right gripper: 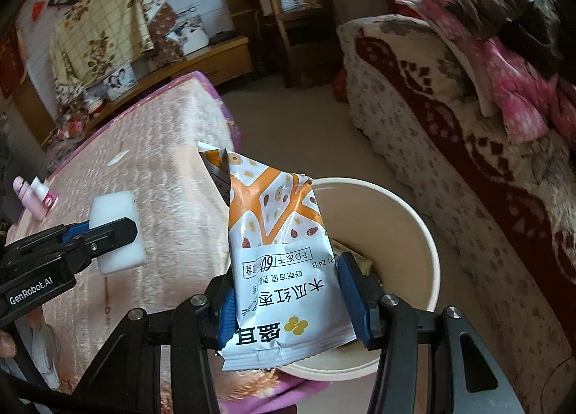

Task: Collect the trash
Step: 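Carry the foam block and snack bag in both grippers over the bucket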

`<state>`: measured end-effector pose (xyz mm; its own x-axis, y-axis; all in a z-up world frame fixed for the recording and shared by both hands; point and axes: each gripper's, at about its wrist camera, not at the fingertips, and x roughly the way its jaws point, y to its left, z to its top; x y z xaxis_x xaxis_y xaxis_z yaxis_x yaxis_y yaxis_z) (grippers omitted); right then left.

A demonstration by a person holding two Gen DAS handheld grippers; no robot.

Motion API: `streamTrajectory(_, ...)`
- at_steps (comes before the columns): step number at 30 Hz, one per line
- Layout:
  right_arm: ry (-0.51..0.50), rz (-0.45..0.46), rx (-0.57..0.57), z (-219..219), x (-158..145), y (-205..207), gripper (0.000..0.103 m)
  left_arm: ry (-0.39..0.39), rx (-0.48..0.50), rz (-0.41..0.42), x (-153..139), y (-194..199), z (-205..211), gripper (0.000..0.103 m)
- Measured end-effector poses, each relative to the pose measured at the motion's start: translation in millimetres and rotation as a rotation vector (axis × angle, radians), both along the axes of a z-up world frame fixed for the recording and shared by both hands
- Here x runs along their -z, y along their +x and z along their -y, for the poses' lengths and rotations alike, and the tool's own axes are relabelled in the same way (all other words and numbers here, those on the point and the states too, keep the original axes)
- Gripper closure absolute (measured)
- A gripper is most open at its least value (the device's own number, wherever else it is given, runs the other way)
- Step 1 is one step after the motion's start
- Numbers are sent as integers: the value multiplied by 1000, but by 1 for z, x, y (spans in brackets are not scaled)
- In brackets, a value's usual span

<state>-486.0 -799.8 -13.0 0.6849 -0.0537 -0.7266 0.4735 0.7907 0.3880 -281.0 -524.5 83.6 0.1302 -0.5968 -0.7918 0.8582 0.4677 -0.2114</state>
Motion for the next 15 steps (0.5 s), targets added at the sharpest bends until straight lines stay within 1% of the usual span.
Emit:
streamTrajectory(6,20,-17,39,17,13,-12,54,10,36,0,4,-13,21,77)
streamTrajectory(15,41,-37,73,32,31,-20,54,21,54,-38,18,-17,39,76)
